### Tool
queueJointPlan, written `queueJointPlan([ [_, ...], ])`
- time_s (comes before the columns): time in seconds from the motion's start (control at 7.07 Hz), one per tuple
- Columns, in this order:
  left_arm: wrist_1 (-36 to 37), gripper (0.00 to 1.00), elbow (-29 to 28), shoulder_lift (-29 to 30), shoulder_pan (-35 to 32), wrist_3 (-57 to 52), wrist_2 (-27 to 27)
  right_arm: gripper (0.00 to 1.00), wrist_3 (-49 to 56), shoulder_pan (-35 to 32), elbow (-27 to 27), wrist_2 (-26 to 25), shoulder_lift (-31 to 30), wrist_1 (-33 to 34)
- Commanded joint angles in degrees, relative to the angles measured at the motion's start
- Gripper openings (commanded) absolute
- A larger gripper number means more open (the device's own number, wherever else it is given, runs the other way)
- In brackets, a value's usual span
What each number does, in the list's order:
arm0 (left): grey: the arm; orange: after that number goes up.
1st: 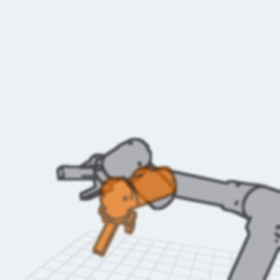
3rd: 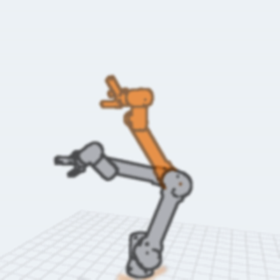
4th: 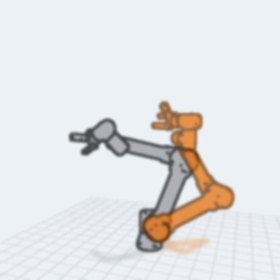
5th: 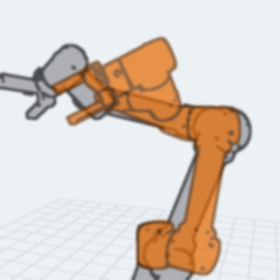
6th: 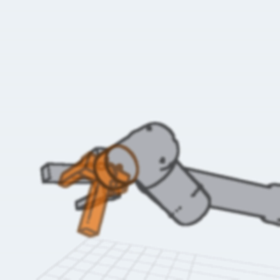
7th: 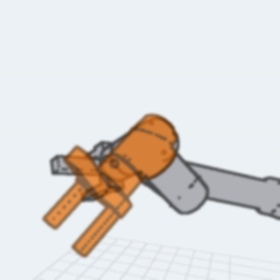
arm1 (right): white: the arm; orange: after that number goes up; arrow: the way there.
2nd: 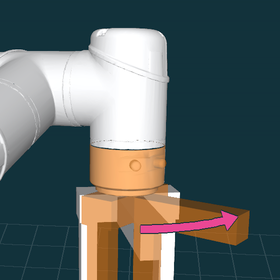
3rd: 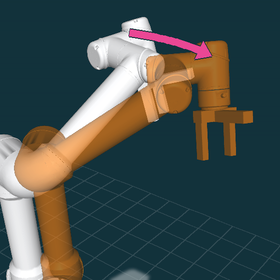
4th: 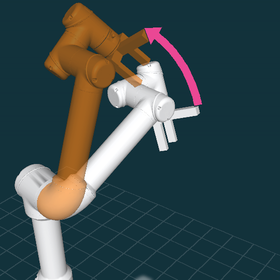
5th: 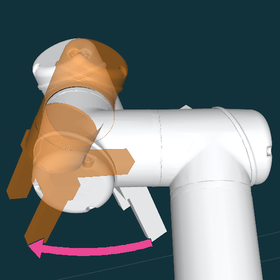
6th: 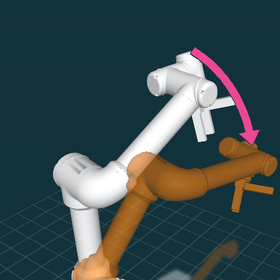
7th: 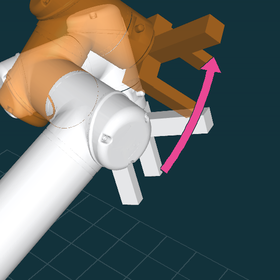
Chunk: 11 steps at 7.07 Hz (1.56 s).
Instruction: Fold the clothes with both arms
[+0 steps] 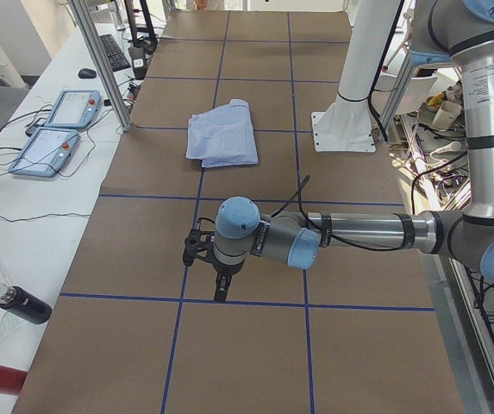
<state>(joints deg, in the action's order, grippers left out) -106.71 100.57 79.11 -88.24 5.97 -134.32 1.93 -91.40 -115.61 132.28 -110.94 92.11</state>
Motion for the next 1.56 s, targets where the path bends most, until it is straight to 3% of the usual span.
queueJointPlan([
  [0.0, -0.42, 1.0, 0.07, 0.25, 0.34, 0.01, 0.03, 1.0, 0.0, 0.0, 0.12, 0.09, -0.07, 0.0],
  [1.41, -0.16, 1.0, -0.72, 0.08, 0.43, -0.16, 0.47, 1.0, -3.68, 0.0, 0.03, -0.09, 2.57, -0.09],
])
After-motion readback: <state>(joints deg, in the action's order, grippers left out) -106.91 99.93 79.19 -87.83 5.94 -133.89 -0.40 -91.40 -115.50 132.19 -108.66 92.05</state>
